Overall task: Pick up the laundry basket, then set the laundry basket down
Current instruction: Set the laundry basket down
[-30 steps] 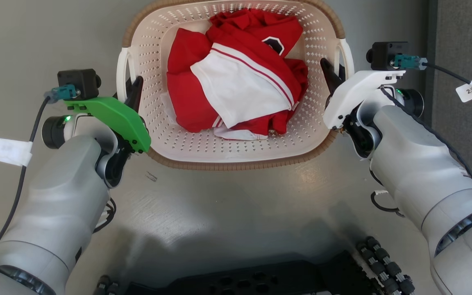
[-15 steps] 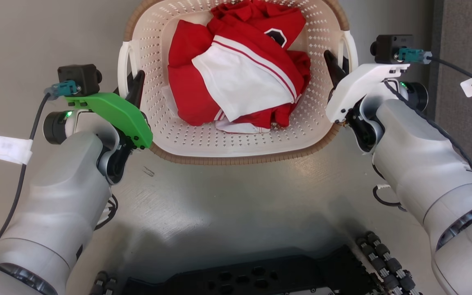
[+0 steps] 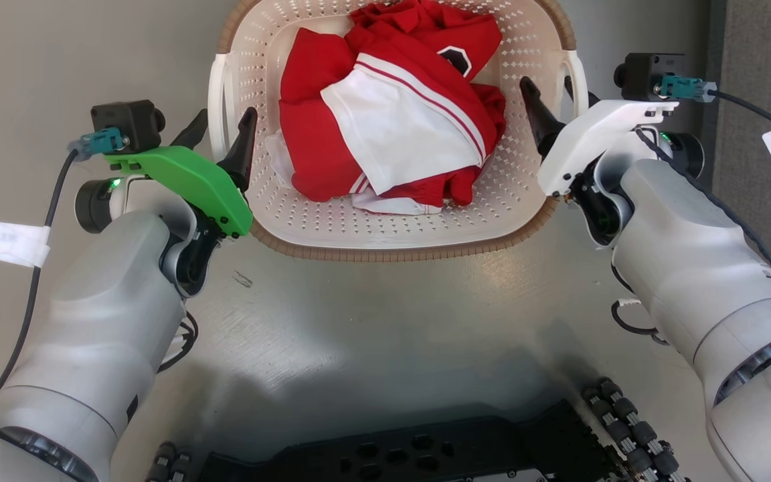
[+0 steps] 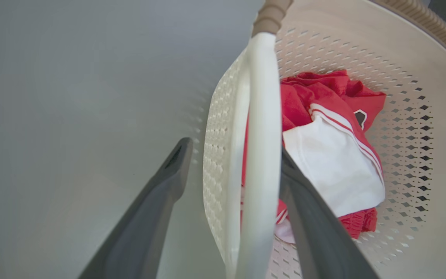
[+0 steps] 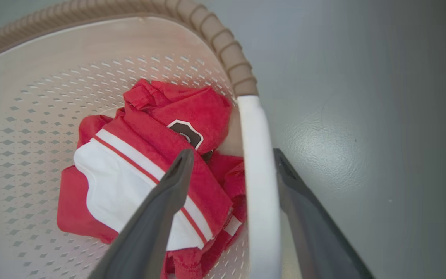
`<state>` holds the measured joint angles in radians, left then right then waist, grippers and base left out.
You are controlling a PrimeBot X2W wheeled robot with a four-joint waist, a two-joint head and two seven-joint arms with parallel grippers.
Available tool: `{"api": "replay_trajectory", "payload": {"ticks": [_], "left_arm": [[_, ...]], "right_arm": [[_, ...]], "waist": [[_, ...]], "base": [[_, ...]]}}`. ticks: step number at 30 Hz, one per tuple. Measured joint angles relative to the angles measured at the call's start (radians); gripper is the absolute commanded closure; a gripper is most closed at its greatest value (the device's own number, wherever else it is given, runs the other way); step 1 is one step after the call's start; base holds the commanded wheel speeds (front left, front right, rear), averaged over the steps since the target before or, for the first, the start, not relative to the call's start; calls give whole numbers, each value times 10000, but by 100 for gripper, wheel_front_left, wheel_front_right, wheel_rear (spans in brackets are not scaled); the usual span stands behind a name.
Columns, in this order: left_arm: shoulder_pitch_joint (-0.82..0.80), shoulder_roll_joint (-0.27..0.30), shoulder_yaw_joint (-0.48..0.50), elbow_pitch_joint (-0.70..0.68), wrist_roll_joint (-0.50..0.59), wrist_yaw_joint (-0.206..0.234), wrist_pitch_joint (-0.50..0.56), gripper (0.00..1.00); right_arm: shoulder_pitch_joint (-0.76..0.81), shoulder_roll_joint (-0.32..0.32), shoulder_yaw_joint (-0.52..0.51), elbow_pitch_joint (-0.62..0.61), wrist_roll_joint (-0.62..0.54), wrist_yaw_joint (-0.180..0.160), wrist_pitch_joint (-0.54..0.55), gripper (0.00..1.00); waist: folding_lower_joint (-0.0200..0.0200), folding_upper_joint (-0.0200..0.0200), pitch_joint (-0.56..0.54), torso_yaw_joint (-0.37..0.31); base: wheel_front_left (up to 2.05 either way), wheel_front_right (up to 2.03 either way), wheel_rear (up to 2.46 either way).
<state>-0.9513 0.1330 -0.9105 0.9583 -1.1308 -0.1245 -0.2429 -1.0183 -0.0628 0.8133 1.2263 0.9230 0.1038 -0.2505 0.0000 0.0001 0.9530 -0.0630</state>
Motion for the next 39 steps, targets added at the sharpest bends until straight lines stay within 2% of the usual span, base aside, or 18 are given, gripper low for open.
{"api": "replay_trajectory", "payload": {"ticks": [21, 33, 39], "left_arm": [[31, -77, -303, 284, -387, 0, 0, 0], [591, -125, -318, 629, -625, 0, 0, 0], [930, 67, -370, 451, -625, 0, -59, 0]], "right_arm": [[7, 10, -240, -119, -125, -105, 0, 0], [628, 8, -679, -384, -171, -173, 0, 0], [913, 12, -984, -915, -280, -163, -2, 0]], "waist": [[0, 0, -486, 1], [0, 0, -1347, -146], [0, 0, -1986, -236]], "base": [[0, 0, 0], [0, 0, 0], [0, 0, 0]]}}
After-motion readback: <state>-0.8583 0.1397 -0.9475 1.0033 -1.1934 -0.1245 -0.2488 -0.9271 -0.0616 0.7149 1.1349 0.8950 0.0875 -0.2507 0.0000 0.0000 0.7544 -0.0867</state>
